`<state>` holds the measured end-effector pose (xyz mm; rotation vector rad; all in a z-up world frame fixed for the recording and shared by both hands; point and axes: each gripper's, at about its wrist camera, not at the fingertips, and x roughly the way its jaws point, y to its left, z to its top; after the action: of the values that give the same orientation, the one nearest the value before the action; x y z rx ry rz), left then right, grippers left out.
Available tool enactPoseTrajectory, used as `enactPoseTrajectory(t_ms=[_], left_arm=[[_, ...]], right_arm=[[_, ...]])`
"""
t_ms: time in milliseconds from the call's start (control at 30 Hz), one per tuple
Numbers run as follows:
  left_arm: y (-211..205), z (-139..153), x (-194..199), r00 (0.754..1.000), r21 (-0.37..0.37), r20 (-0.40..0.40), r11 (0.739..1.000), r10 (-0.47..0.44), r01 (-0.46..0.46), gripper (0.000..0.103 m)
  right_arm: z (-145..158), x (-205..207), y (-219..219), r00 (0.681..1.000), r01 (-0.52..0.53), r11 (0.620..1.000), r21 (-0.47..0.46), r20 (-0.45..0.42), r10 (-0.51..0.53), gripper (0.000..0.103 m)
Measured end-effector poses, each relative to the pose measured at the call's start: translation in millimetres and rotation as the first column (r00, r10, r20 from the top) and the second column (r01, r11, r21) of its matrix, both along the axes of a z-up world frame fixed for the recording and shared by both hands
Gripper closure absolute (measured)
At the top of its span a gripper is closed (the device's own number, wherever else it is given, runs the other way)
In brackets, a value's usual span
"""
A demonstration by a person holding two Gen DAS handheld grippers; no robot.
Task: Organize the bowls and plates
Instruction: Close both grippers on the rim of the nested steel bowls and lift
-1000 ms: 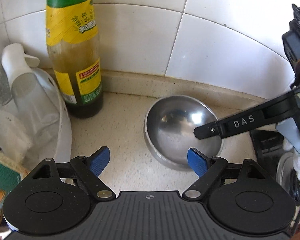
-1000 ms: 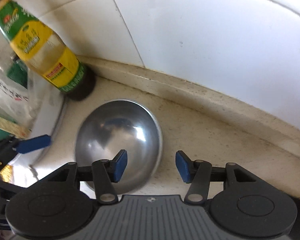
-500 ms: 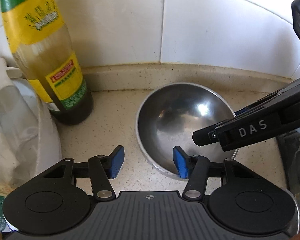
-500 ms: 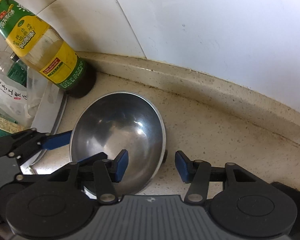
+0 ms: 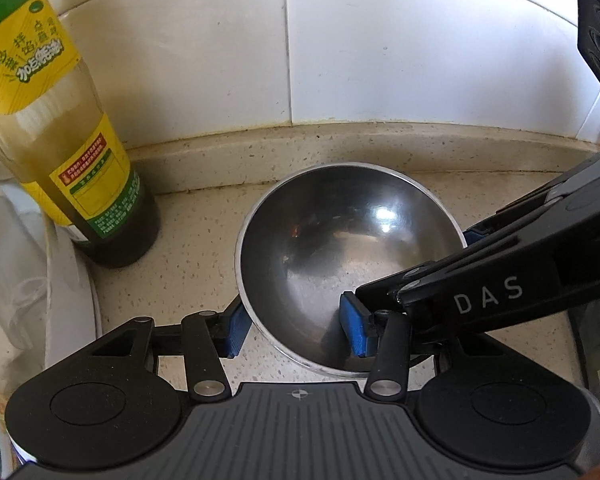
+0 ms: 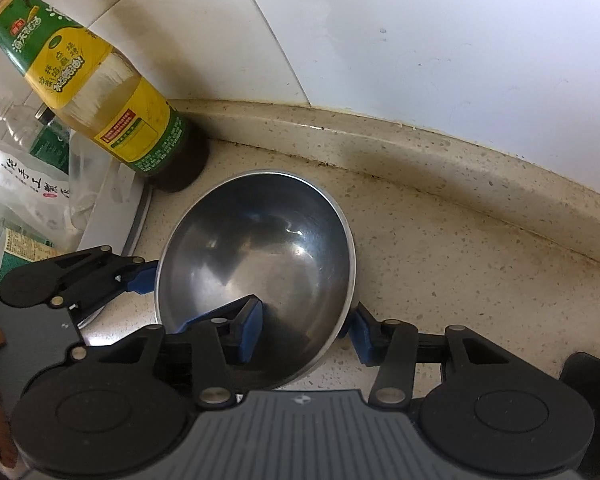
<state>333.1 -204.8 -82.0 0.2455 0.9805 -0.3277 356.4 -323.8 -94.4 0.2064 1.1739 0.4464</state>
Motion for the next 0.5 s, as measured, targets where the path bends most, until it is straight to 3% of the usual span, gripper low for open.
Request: enactPoseTrajectory(t_ms=[500], left_arm=[[0.3, 17.6, -6.6, 1.0, -0.015, 0.028, 1.0, -0.01, 0.01, 0.048]], right_arm=[[17.9, -7.7, -9.6, 0.999, 0.027, 0.999, 0.035, 0.023, -0.028, 0.053]])
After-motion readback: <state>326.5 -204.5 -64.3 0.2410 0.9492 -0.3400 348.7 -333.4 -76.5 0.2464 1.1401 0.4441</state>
